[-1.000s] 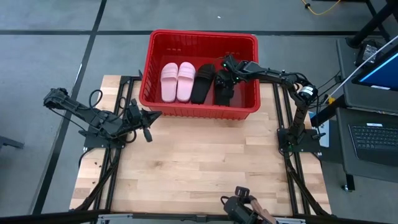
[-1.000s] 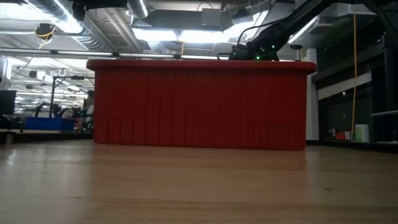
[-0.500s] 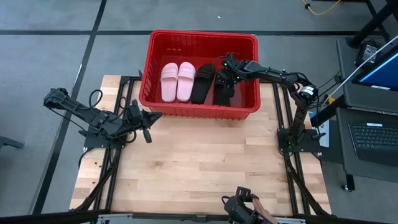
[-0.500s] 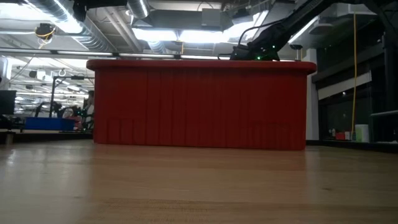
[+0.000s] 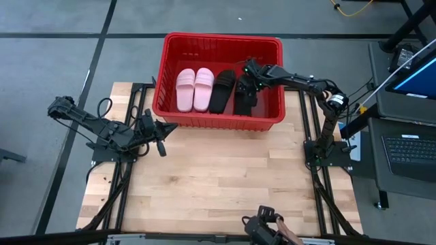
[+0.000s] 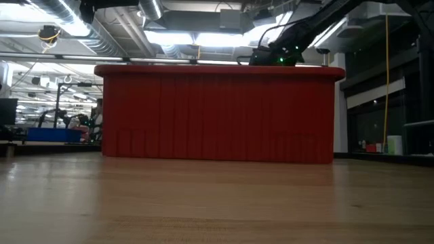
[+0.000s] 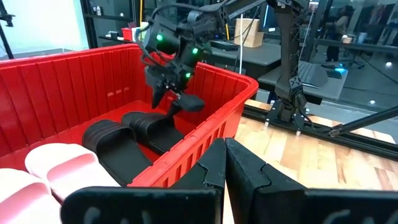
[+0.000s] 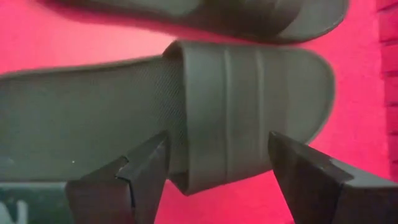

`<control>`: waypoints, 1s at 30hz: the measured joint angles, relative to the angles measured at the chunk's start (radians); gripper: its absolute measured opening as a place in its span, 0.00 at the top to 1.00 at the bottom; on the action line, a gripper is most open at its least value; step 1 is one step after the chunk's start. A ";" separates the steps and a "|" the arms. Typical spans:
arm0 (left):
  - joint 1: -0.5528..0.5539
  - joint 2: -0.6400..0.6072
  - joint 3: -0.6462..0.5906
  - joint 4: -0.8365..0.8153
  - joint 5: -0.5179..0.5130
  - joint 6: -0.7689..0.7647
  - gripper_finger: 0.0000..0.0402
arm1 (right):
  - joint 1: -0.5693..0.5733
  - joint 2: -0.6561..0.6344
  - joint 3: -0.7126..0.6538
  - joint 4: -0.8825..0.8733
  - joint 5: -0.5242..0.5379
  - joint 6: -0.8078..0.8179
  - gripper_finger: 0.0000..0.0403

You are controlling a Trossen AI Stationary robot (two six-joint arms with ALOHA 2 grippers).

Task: Pick and place slides into bin
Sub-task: Return to Home Position

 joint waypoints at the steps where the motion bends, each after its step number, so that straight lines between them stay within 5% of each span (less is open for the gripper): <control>1: 0.000 0.000 0.000 0.000 0.000 0.001 1.00 | 0.000 0.000 0.016 -0.012 0.000 0.001 0.34; 17: 0.000 0.000 0.000 0.000 -0.001 0.043 1.00 | 0.039 -0.023 0.383 -0.191 -0.140 0.112 0.34; 26: 0.000 -0.051 0.000 -0.001 0.017 0.113 1.00 | 0.111 -0.096 0.423 -0.181 -0.276 0.262 0.34; 30: 0.000 -0.076 0.000 -0.001 0.053 0.163 1.00 | 0.187 -0.098 0.423 -0.237 -0.214 0.340 0.34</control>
